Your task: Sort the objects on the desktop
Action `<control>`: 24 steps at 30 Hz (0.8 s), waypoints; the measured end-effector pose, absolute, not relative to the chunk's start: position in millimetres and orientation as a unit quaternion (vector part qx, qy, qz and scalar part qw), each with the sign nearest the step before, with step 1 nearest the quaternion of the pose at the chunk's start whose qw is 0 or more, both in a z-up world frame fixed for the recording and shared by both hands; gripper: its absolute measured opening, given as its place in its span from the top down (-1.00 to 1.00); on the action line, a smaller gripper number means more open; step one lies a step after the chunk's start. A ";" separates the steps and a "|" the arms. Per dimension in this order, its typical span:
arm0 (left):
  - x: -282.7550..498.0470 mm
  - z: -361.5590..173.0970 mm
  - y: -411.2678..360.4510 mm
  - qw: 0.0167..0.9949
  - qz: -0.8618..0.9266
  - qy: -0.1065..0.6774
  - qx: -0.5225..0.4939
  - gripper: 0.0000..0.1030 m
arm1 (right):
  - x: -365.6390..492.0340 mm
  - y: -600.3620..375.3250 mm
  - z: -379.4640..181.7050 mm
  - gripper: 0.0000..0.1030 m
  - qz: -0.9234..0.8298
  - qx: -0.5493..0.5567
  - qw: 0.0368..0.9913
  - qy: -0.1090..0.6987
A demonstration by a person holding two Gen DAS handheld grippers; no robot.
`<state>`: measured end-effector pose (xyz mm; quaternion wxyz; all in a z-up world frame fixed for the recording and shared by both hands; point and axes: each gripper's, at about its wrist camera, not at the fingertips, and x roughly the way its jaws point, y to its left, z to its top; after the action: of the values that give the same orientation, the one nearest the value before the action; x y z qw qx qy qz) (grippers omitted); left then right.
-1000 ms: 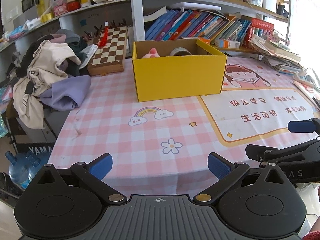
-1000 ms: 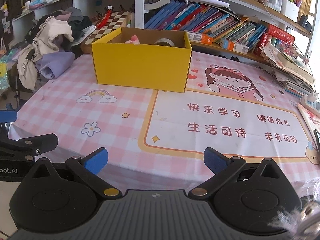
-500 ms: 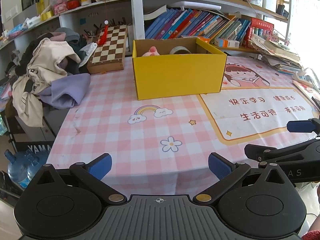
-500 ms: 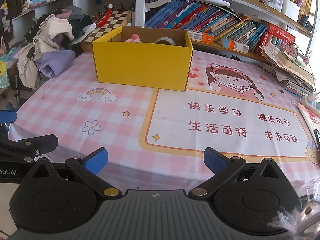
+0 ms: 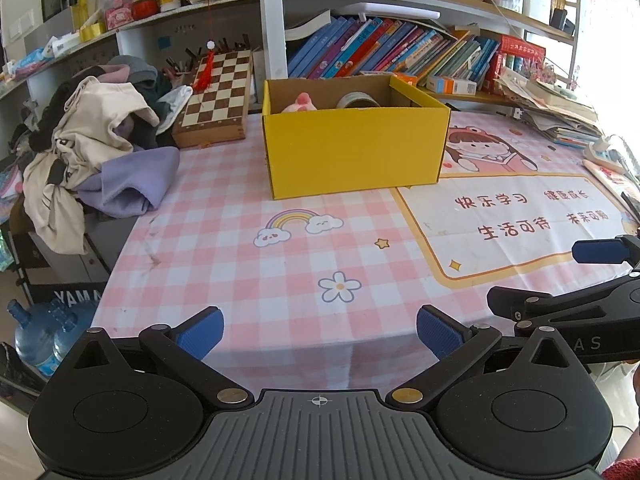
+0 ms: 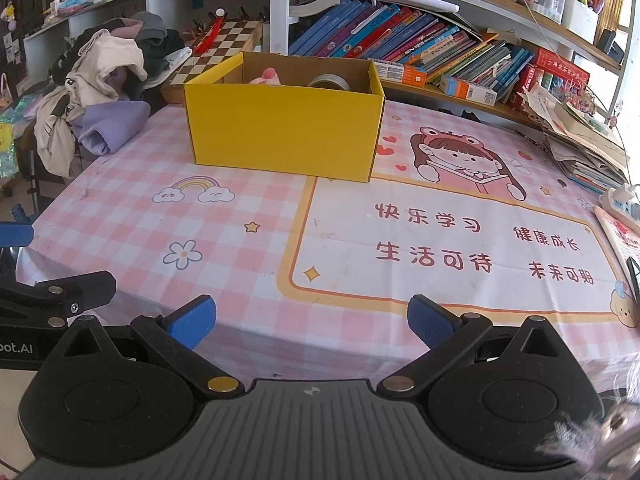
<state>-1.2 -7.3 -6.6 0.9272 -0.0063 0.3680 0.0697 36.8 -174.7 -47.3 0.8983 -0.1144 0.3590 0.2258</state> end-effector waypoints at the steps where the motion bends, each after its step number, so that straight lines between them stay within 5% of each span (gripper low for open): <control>1: -1.4 -6.6 -7.8 0.927 0.070 0.368 -0.006 -1.00 | 36.2 -173.6 -47.1 -1.00 0.225 -0.114 0.898 0.359; 24: -0.4 -8.0 -10.2 0.925 0.067 0.374 -0.012 -1.00 | 34.8 -169.7 -50.5 -1.00 0.223 -0.112 0.896 0.368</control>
<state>-0.4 -10.2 -8.0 0.9249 -0.0123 0.3742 0.0665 34.8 -169.7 -50.5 0.8959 -0.1123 0.3678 0.2226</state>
